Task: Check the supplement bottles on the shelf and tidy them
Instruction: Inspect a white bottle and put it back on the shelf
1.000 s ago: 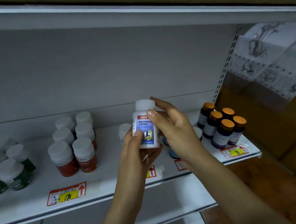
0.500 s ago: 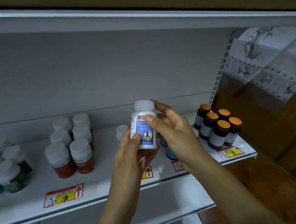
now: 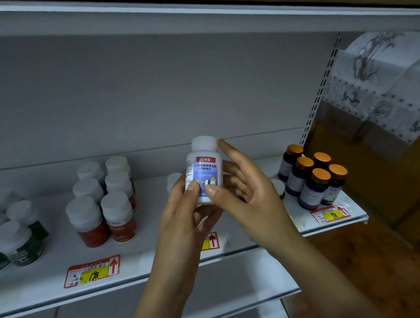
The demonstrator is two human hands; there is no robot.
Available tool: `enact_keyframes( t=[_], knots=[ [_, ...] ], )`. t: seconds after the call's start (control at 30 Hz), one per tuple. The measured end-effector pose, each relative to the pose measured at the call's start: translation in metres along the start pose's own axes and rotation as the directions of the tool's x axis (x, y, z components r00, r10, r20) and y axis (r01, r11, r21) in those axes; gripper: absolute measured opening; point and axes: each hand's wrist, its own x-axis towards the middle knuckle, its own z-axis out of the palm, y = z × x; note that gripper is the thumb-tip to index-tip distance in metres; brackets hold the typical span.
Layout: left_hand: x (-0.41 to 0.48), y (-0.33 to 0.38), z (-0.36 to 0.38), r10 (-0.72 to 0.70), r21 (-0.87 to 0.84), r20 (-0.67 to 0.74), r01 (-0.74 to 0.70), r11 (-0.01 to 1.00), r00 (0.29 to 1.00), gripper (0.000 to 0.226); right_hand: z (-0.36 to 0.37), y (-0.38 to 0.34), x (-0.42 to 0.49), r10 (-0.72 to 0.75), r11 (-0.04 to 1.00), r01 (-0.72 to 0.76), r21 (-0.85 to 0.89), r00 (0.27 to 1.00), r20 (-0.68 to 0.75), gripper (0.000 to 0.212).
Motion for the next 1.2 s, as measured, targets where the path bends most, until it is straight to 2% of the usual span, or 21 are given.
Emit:
enact_keyframes(
  t=[0.23,0.4,0.57,0.7,0.87,1.03,1.13,1.2],
  knots=[
    [0.001,-0.004,-0.005,-0.073,-0.018,-0.038,0.072,0.997,0.997,0.030,0.004,0.013,-0.011,-0.017,0.998,0.019,-0.063,1.000,0.025,0.071],
    [0.002,-0.007,-0.008,-0.111,-0.006,-0.032,0.111,0.994,0.993,0.029,0.003,0.017,-0.010,-0.020,0.995,0.024,-0.098,0.999,0.034,0.071],
    [0.002,-0.009,-0.015,-0.122,-0.040,-0.053,0.120,0.992,0.991,0.041,0.004,0.022,-0.014,-0.035,0.987,0.036,-0.155,0.999,0.008,0.065],
    [0.003,-0.010,-0.020,-0.107,-0.089,-0.076,0.100,0.991,0.991,0.046,0.009,0.024,-0.023,-0.117,0.965,0.098,-0.245,0.991,-0.062,0.055],
    [0.004,-0.009,-0.023,-0.084,-0.103,-0.061,0.077,0.992,0.995,0.049,0.020,0.027,-0.031,-0.217,0.917,0.187,-0.353,0.975,-0.045,0.048],
    [0.002,-0.011,-0.024,-0.059,-0.041,-0.085,0.056,0.998,0.995,0.043,0.023,0.030,-0.035,-0.123,0.951,0.105,-0.289,0.991,-0.044,0.051],
    [0.003,-0.011,-0.027,-0.060,-0.033,-0.145,0.055,0.998,0.988,0.048,0.020,0.031,-0.034,0.005,0.986,-0.017,-0.168,0.997,-0.071,0.052],
    [0.002,-0.011,-0.027,-0.005,0.045,-0.188,0.013,0.999,0.982,0.052,0.018,0.030,-0.031,0.105,0.990,-0.112,-0.082,0.991,-0.088,0.050]
  ],
)
